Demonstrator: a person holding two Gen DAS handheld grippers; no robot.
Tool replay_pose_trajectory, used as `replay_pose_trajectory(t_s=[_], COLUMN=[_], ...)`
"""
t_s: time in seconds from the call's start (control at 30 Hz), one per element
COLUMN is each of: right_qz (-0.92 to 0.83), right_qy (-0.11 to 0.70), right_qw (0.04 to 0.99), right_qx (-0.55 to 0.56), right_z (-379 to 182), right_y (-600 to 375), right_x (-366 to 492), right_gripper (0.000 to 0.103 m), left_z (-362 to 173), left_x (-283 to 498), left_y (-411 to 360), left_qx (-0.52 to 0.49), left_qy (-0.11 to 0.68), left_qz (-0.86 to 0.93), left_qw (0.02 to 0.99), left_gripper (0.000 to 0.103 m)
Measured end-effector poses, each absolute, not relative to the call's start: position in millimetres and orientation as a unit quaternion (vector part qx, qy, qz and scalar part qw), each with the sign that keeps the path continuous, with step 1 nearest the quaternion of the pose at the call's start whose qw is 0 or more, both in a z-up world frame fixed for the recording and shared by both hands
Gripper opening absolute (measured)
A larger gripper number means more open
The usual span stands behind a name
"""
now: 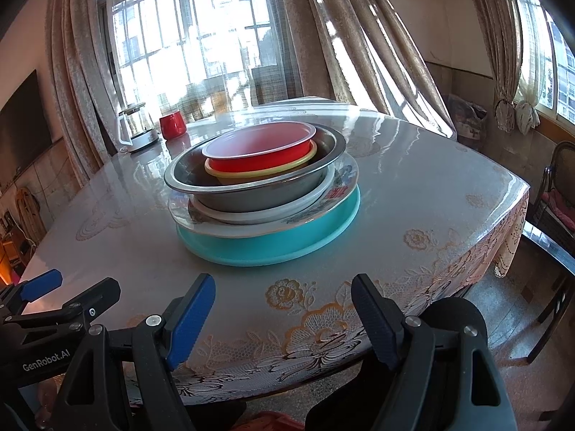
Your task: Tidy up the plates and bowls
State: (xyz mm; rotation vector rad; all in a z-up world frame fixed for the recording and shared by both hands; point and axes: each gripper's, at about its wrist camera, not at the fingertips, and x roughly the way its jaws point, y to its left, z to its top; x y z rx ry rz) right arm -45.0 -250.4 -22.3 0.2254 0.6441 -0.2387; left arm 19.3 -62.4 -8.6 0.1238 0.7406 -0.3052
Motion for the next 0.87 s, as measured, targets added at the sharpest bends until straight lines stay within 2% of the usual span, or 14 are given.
replay_pose_trajectory(t_s=[0.87], right_qz=[-0.122], right_qy=[0.311], right_qw=[0.935], right_qx=[0.117], right_z=[-21.4], right_y=[-262.8], right_x=[-41.1], right_gripper=[0.079], left_z=[-7.5], left_x=[16.5], left_y=[-76.3], left_qx=[0.084], left_qy=[0.354], left_qz=[-0.168], left_qw=[0.916], left_gripper=[0.103])
